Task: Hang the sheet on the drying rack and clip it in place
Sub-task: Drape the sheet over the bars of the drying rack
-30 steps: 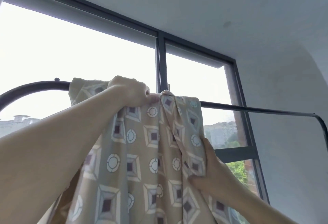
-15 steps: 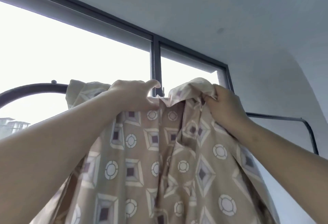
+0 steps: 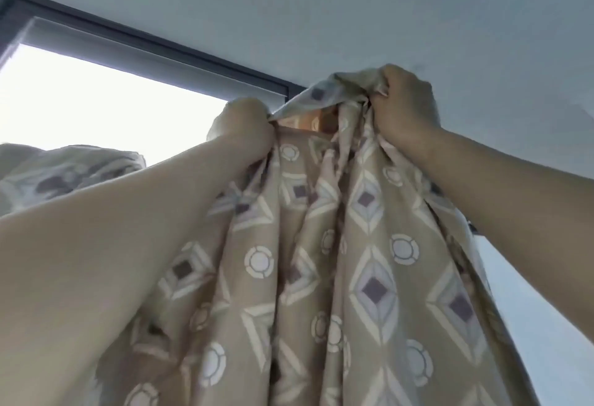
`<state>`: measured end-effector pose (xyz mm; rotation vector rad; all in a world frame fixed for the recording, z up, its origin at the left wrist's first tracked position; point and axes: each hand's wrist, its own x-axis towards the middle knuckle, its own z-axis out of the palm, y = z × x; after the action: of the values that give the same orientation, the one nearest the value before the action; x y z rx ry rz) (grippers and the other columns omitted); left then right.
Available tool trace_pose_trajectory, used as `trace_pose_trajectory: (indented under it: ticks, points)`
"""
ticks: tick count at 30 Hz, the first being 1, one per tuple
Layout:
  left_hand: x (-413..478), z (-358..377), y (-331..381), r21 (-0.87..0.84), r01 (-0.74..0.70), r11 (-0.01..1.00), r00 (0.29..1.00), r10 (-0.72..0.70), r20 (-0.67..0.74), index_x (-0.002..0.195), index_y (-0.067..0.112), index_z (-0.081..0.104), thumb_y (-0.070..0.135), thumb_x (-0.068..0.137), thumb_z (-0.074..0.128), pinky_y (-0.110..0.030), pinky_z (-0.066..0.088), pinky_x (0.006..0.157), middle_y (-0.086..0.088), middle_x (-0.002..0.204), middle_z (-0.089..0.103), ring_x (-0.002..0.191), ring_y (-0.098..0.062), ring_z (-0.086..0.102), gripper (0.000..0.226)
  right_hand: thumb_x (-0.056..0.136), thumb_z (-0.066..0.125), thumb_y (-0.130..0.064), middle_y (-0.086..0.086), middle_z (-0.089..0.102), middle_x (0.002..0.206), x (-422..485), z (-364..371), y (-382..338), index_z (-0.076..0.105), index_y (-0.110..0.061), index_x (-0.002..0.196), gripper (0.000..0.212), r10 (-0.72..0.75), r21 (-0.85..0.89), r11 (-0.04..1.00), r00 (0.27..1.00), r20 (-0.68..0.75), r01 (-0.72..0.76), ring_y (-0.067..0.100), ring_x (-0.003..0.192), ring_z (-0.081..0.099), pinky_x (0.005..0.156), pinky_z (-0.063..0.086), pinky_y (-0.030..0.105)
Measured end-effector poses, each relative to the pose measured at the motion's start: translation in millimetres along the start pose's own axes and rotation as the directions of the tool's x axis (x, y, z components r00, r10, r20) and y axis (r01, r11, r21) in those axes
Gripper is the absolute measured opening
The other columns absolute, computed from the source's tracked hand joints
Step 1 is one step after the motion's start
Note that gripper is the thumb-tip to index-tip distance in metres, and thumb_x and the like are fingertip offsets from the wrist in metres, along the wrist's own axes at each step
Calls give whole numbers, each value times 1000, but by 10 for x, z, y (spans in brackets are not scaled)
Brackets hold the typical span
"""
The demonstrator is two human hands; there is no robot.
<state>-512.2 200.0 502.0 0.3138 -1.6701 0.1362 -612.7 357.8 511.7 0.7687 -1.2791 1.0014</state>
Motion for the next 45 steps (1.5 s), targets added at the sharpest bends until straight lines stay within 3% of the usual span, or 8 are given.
trace_pose_trajectory:
  ticks: [3,6,11,16,32,36,41,45]
  points:
    - [180,147,170,22,81,996,986,-77,-146,116,5,53,13,92,42,-39,41,80,-19,120,50,108,-40,54,28,95,34,-15,12,54,95,360,197,83,45,-11,112,20,6,4,1000,997,-81,-6,29,82,49,67,31,33]
    - [160,342,211,228,62,972,827,-178,534,122,3,47,22,97,43,-33,39,91,-15,127,51,117,-29,51,32,98,33,-18,18,50,121,163,691,373,32,-8,132,35,84,-73,995,973,217,-70,37,104,54,76,37,38]
    - [43,417,28,445,110,889,360,-453,815,76,7,58,29,81,57,-20,47,61,-10,72,64,63,-19,59,23,91,53,-17,8,61,100,-247,1075,785,64,-10,95,14,297,-323,940,200,934,113,26,93,56,87,46,36]
    - [-172,340,317,-68,78,995,743,-12,670,88,20,67,39,86,61,-38,50,93,0,98,69,93,-16,64,19,89,55,-21,6,60,83,-228,775,711,62,-10,80,15,240,-212,970,336,911,-118,21,69,56,64,46,29]
    - [-426,201,642,-140,-121,983,655,185,733,95,23,74,51,84,56,-32,51,91,6,93,73,90,-14,67,34,82,59,-51,-10,45,97,-1221,-252,895,36,-24,98,38,58,176,979,968,243,-103,12,94,47,88,40,33]
    - [-421,220,696,-138,-130,982,643,189,742,93,21,74,52,82,56,-36,51,92,4,93,73,90,-16,67,38,63,71,-62,-4,46,104,-1614,-405,1087,35,-23,104,67,315,158,883,807,499,-442,13,88,56,75,55,39]
    - [-429,236,666,-124,-109,986,645,165,746,91,23,73,51,83,57,-36,51,93,5,92,73,90,-16,67,34,84,67,-35,-1,53,59,-1650,-583,1328,59,-7,97,32,343,-163,787,204,917,-595,8,46,44,42,32,17]
    - [-415,250,663,-156,-58,986,645,157,748,86,19,73,44,85,59,-30,51,85,2,89,72,85,-15,66,29,92,57,-15,3,55,53,-1575,-698,1393,61,-1,89,15,327,-112,756,224,918,-645,7,35,46,37,39,17]
